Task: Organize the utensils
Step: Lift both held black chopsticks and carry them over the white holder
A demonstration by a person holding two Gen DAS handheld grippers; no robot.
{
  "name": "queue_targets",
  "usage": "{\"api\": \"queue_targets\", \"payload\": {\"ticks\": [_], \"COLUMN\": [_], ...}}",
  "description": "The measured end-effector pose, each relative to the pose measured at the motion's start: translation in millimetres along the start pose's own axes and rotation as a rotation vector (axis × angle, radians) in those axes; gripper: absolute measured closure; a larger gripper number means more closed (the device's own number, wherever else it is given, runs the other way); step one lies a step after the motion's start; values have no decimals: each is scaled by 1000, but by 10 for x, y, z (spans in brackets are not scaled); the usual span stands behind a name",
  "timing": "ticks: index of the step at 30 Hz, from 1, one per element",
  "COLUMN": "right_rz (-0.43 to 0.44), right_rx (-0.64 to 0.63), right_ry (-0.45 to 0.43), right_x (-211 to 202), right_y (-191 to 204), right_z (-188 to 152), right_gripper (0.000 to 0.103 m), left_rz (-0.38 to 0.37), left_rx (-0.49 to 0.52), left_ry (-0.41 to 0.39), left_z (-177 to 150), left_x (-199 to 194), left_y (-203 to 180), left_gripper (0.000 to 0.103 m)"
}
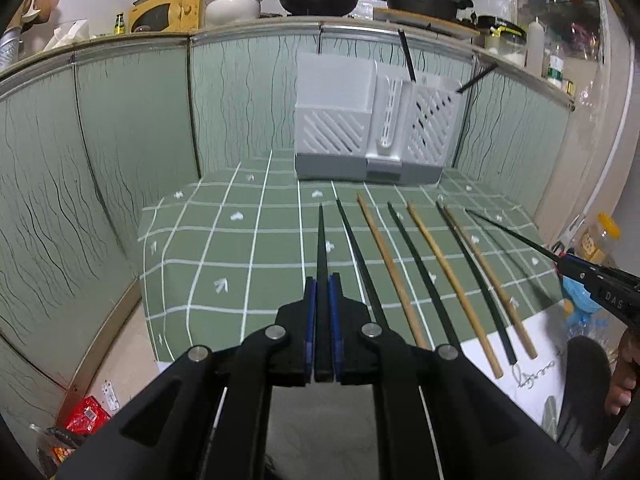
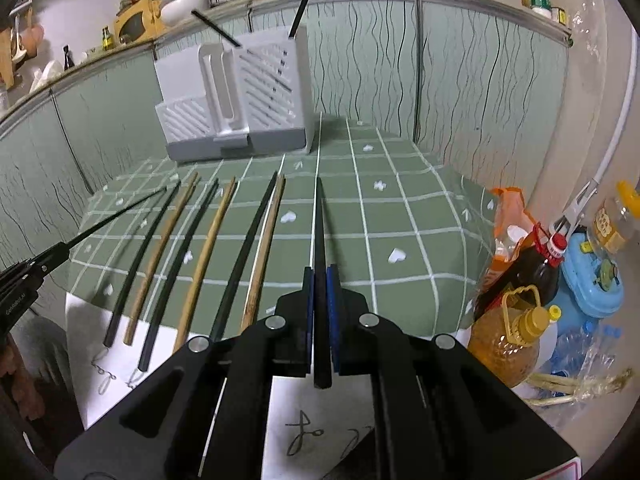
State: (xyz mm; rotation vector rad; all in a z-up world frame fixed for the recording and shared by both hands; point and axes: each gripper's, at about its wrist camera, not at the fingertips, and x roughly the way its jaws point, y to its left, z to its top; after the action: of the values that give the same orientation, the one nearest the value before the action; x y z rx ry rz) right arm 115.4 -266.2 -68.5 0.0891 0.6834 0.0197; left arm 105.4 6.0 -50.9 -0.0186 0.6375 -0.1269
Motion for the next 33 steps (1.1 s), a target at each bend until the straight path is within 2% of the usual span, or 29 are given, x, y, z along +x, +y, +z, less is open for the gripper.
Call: {"api": "queue_targets", "payload": {"ticks": [20, 33], "right_rz": [39, 77], "right_rx": [-10, -29], "right_ry": [-157, -194], "right_x": [-421, -563], "right_y": [-93, -90], "right_z": [578, 835], "right_gripper": [97, 97], "left_rz": [-73, -92], "left_rx": [0, 21], "left_ry": [-135, -167], "left_z": [657, 874], "left_x": [-352, -446], "left_y": [177, 194], "left_gripper": [95, 95]}}
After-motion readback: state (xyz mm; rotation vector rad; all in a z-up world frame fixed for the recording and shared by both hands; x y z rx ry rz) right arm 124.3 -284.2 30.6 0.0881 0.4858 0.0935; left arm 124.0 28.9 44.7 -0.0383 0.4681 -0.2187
